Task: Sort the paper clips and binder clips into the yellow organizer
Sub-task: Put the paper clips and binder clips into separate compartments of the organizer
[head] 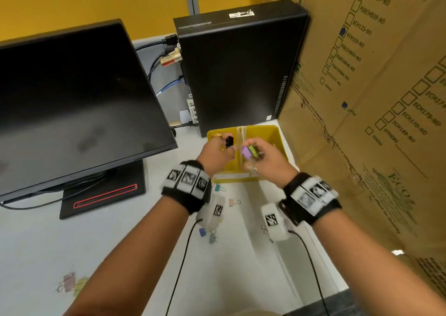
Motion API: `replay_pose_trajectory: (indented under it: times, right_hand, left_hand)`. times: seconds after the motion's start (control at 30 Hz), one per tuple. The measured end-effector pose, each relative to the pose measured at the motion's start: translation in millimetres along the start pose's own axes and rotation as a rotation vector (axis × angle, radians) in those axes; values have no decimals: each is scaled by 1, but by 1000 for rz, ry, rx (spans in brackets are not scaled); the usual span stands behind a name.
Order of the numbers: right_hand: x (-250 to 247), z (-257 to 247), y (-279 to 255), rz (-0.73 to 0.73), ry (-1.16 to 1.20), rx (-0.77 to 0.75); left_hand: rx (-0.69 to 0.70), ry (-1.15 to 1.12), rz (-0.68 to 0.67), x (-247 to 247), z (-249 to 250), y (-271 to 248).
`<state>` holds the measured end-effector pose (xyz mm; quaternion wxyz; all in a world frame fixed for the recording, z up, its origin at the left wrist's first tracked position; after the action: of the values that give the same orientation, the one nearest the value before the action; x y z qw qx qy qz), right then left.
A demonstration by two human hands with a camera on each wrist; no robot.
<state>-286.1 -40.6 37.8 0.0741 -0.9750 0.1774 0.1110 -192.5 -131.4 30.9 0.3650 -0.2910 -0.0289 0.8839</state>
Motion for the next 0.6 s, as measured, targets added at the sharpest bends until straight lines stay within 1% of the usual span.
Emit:
replay_pose_trajectory:
  times: [0.07,0.1,0.17,0.23,0.27,0.33,0.37,0.4,0.47,0.5,0.53,0.57,0.6]
  right_hand:
    - [10,-9,29,15,-125,-28]
    - [14,-7,41,5,-190,-9]
    - [19,3,55,-61,-294,68]
    - [23,7,54,-135,-346,106]
    - [23,4,48,-151,-344,85]
    - [17,-1,28,-138,-325,-2]
    - [14,1,15,-135,-341,-28]
    - [12,9,0,-150,-371,-28]
    - [12,41,-30,-236,-467,50]
    - [12,61,-42,-283,-537,126]
    - [13,82,-54,-328,-606,206]
    - [14,101,-63,-371,-668,281]
    - [15,115,-71,-399,-726,331]
  left_hand:
    - [-30,17,-34,-3,2,21]
    - [-65,20,-42,-6,1,27]
    - [-104,113,-47,-13,-1,29]
    - [-72,213,-44,-22,-3,23]
    - [-48,206,-48,-25,-5,18]
    - [-10,109,-64,-33,-17,7]
    - [-3,82,-42,-40,-28,1]
    - [-5,88,11,-49,-41,-4]
    - [-45,248,137,-68,-77,-13]
    - [-96,373,133,-71,-99,-16]
    - [-183,494,73,-68,-125,-20]
    - [-278,617,-28,-60,-151,-25]
    - [-341,734,-139,-49,-171,-31]
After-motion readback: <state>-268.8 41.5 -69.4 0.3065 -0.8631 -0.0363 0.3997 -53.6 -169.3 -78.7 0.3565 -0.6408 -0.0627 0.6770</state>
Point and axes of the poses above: each hand's wrist, its own y-axis towards the middle knuckle, its own x-axis out of the palm, z = x × y, the point moved 7 cm from there along y, towards the middle knuckle, and after that the axes turned 7 degrees about y, right-handed, at the moved point
